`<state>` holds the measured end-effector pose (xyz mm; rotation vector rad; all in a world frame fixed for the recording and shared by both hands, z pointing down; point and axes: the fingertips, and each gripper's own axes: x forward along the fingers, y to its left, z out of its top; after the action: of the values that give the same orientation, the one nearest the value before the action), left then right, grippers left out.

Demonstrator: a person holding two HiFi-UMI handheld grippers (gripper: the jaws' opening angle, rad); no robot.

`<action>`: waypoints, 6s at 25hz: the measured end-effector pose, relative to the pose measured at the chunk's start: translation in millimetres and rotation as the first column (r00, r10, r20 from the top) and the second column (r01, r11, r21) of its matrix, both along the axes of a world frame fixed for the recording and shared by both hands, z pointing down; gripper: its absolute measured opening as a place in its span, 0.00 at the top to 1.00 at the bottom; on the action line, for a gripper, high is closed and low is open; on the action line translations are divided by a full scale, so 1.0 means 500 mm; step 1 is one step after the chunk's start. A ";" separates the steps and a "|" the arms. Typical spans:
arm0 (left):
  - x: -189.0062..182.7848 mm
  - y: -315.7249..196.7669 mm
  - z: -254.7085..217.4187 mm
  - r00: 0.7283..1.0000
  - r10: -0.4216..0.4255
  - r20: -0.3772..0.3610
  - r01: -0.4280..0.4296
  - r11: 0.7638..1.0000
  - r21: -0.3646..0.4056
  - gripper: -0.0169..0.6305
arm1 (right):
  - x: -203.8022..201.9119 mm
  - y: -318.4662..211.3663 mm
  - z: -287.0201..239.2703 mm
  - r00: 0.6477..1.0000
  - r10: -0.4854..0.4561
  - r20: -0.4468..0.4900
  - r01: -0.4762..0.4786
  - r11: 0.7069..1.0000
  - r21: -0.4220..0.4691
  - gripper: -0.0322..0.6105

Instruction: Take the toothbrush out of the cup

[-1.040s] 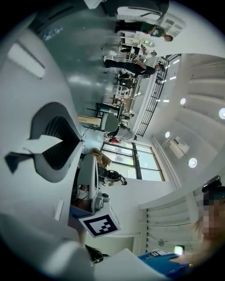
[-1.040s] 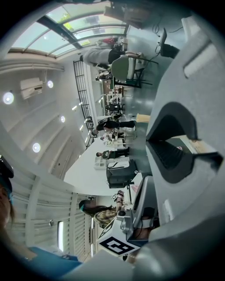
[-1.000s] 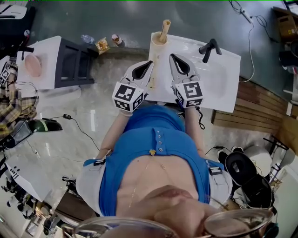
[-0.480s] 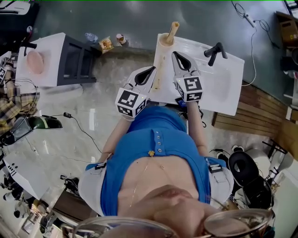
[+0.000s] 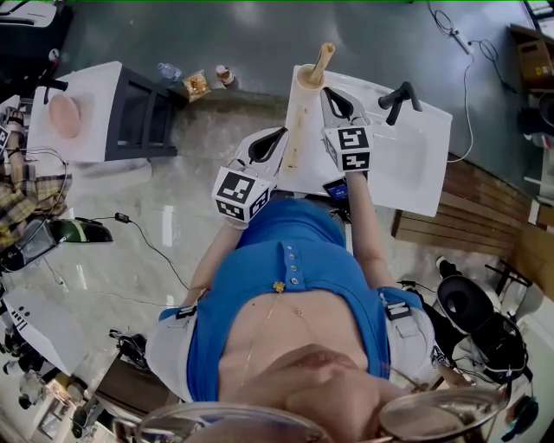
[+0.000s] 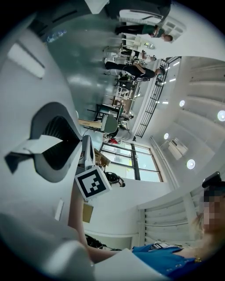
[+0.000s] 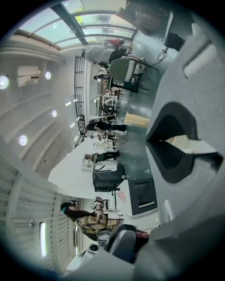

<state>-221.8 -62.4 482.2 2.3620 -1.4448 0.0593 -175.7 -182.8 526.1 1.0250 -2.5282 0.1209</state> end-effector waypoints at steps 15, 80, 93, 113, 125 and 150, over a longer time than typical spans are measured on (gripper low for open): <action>-0.019 0.013 0.009 1.000 -0.025 0.000 0.025 1.000 -0.014 0.97 | 0.005 -0.058 0.074 0.996 0.026 -0.082 -0.029 0.999 -0.040 0.95; -0.038 0.033 0.009 0.999 -0.031 -0.011 0.030 0.999 -0.018 0.97 | 0.022 -0.096 -0.082 0.984 0.039 0.176 -0.039 0.999 -0.007 0.89; 0.046 0.000 0.002 1.000 0.016 0.010 -0.016 1.000 -0.026 0.97 | 0.106 -0.060 -0.119 0.973 0.021 0.228 -0.014 0.999 -0.032 0.90; 0.272 -0.063 -0.004 0.996 0.088 -0.011 -0.089 0.996 -0.033 0.97 | 0.352 -0.006 -0.131 0.963 0.019 0.270 0.016 0.992 -0.128 0.91; 0.396 -0.089 -0.005 0.986 0.167 0.003 -0.167 0.985 -0.036 0.97 | 0.481 0.022 -0.118 0.966 0.022 0.259 0.023 0.985 -0.171 0.91; 0.554 -0.105 0.002 0.962 0.272 0.018 -0.271 0.961 -0.060 0.97 | 0.842 0.011 -0.024 0.921 0.365 0.135 -0.325 0.912 -0.251 0.91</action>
<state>55.3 -115.2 483.4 2.5040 -1.1045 0.2003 245.1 -177.3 514.1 1.4112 -2.3856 0.6120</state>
